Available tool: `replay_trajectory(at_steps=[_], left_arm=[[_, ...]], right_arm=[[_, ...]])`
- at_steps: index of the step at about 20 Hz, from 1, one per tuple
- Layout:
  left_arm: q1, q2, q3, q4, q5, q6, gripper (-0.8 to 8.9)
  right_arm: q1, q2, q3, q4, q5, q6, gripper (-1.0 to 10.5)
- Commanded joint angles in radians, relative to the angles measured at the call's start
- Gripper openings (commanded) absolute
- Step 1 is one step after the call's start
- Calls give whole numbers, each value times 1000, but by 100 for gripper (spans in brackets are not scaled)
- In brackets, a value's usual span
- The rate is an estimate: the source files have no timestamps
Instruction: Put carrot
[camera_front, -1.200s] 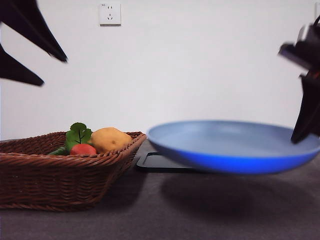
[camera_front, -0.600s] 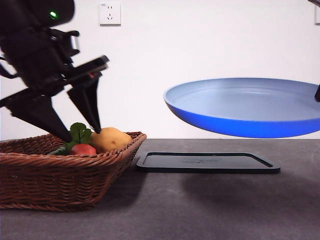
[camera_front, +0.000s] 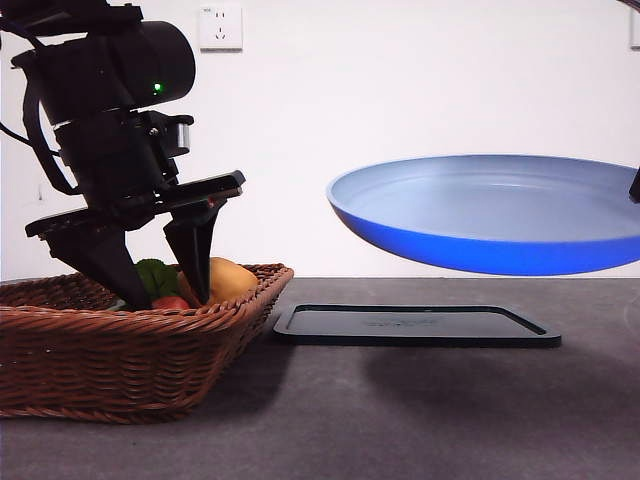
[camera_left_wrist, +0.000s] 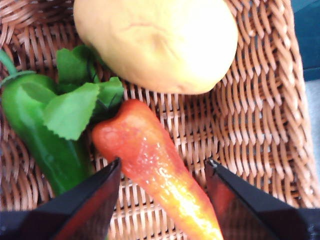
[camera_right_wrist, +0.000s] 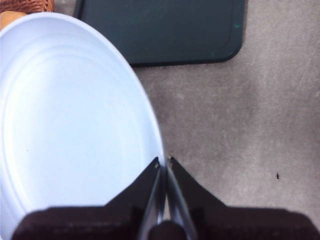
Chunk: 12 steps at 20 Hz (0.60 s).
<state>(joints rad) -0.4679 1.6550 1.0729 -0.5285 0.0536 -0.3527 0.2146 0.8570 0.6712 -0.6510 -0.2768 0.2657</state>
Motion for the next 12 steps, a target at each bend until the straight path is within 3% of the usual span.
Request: replay_trajectory(at_steps=[1, 6, 9, 12], left_arm=[[-19, 45, -3, -63, 24, -6, 296], [-24, 45, -3, -63, -4, 14, 296], [-24, 45, -3, -64, -6, 76, 147], [-23, -1, -3, -79, -2, 100, 126]], right_arm=[[2, 1, 11, 13, -4, 6, 4], [2, 1, 11, 13, -4, 6, 4], [2, 1, 11, 13, -4, 6, 4], [2, 1, 11, 13, -4, 6, 4]])
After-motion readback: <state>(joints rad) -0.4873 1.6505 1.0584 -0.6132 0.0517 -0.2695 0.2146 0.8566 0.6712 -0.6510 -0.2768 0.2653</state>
